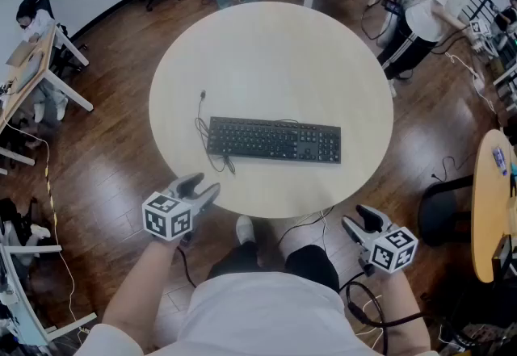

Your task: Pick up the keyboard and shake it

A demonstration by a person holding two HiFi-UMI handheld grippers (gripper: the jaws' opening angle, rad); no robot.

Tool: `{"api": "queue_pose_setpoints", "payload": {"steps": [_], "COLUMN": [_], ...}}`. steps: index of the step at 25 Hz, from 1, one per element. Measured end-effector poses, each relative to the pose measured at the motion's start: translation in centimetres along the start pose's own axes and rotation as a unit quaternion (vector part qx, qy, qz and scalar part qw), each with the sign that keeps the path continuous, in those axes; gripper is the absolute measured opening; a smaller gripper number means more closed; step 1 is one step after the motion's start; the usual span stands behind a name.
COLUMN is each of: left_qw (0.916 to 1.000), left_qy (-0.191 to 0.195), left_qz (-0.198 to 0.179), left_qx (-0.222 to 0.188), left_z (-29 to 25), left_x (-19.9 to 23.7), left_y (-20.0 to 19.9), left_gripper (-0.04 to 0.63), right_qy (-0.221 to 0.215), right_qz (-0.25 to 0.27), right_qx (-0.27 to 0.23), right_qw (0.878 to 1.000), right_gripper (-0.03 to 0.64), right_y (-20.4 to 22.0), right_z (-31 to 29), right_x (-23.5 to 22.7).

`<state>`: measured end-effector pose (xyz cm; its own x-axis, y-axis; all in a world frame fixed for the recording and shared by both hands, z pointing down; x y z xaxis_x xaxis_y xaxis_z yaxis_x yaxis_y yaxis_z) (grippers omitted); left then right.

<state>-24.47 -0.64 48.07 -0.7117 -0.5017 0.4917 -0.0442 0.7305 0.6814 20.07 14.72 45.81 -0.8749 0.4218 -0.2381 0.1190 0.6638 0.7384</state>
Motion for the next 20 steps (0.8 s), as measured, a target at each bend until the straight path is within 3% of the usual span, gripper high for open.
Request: {"api": "queue_pose_setpoints", "payload": {"steps": [3, 6, 10, 15, 20], "left_qw": [0.9999, 0.9986, 0.9963, 0.9887, 0.9837], "left_qy": [-0.001, -0.009, -0.024, -0.022, -0.008], "left_qz": [0.013, 0.052, 0.079, 0.145, 0.170], "left_qx": [-0.001, 0.002, 0.024, 0.033, 0.060], "left_z": [-2.1, -3.9, -6.4, -8.3, -10.2], "left_x": [4.2, 7.3, 10.6, 12.8, 13.3], "left_y": [-2.4, -3.1, -4.1, -3.5, -3.3], "left_gripper": [0.227, 0.231, 0.247, 0.258, 0.258], "right_qy": [0.001, -0.013, -0.029, -0.033, -0.046], "right_qz": [-0.026, -0.058, -0.089, -0.120, -0.171], "right_qx": [-0.002, 0.002, 0.013, 0.039, 0.047], "right_qw": [1.000, 0.998, 0.996, 0.992, 0.983], "right_gripper": [0.236, 0.252, 0.267, 0.276, 0.282], "right_y": [-1.8, -3.0, -4.7, -5.7, -5.6], "right_z": [-3.7, -6.7, -10.7, -14.7, -17.4], "right_x": [-2.2, -5.1, -9.3, -14.7, -17.7]}}
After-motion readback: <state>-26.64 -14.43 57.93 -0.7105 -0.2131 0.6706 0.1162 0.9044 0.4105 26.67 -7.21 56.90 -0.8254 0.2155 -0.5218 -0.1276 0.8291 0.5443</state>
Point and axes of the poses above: the fingertips, and each gripper's own axes: z backward along the fingers, x to its left, y out of its underside, the point moved 9 cm from there along z, backward along the fingers, and after that the axes turned 9 degrees about z, right-handed, at the moved point
